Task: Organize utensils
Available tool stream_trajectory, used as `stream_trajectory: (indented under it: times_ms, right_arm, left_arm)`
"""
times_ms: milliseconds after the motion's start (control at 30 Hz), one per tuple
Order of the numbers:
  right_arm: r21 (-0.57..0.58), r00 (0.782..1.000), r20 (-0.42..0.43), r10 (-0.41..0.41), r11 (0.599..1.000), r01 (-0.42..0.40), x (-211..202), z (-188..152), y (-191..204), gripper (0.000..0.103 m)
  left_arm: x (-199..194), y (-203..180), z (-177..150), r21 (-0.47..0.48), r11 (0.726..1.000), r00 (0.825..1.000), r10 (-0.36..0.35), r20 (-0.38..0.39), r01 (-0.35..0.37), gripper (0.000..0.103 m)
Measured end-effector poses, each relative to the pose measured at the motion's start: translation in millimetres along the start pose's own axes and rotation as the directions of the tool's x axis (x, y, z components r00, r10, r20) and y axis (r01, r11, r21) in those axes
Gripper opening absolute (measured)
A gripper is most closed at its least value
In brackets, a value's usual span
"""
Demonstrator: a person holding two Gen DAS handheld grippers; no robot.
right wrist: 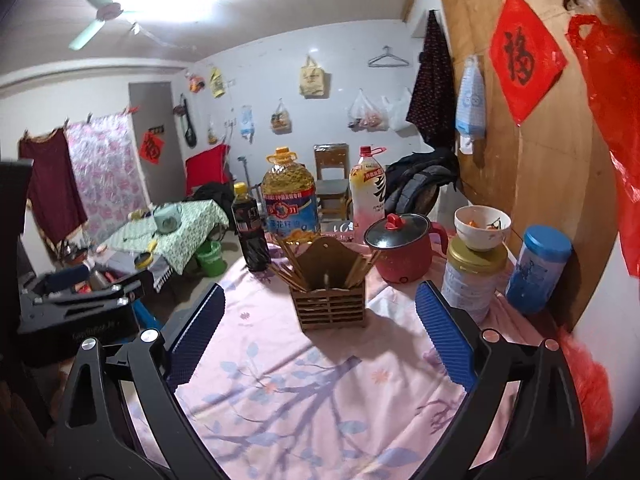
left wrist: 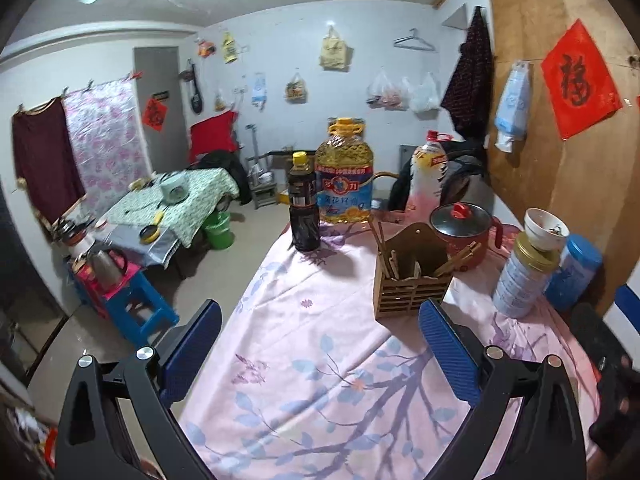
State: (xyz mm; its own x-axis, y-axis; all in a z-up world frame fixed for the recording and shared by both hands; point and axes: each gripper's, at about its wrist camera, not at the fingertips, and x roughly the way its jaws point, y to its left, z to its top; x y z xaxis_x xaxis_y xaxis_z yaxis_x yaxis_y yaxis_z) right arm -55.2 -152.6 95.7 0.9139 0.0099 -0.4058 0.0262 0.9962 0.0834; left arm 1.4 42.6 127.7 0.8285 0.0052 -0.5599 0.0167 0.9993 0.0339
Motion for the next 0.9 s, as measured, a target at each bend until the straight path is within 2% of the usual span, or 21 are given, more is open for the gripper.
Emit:
stream_trajectory:
  times_ms: [67, 133, 300, 467, 700, 767, 900]
  right_arm:
    - [-0.004, 1.0, -0.015, 0.02, 1.0, -0.02, 9, 0, -17, 0.093]
    - [0.007, 0.999, -0.04, 0.035, 0.999, -0.034, 18, 0, -32, 0.093]
    - [0.085, 0.989, -0.096, 0.108, 0.991, -0.1, 45, 1, -67, 0.093]
    - [0.167, 0.985, -0.11, 0.133, 0.979, -0.114, 63, -4, -72, 0.093]
    - [0.201, 0.995, -0.095, 0.001, 0.979, 0.018, 72, -11, -49, 0.093]
    - [0.209, 0.993, -0.094, -0.074, 0.973, 0.093, 72, -18, -38, 0.093]
    - [0.215, 0.985, -0.109, -0.134, 0.964, 0.155, 72, -25, -25, 0.093]
  left_arm:
    - [4, -15, 0, -0.027, 1.0, 1.0, 0.014, -0.015, -0.014, 0.097]
    - [7, -31, -1, -0.039, 0.998, 0.998, 0.057, -0.029, -0.058, 0.097]
    - [13, -52, -5, -0.048, 0.991, 0.99, 0.124, -0.061, -0.127, 0.097]
    - [23, -59, -5, 0.001, 0.991, 0.99, 0.133, -0.05, -0.133, 0.097]
    - [57, -42, 6, 0.082, 0.997, 0.998, 0.021, -0.051, -0.017, 0.097]
    - [66, -34, 7, 0.106, 0.994, 0.999, 0.002, -0.05, 0.004, 0.097]
    - [83, -26, 7, 0.151, 0.987, 0.996, -0.036, -0.076, 0.047, 0.097]
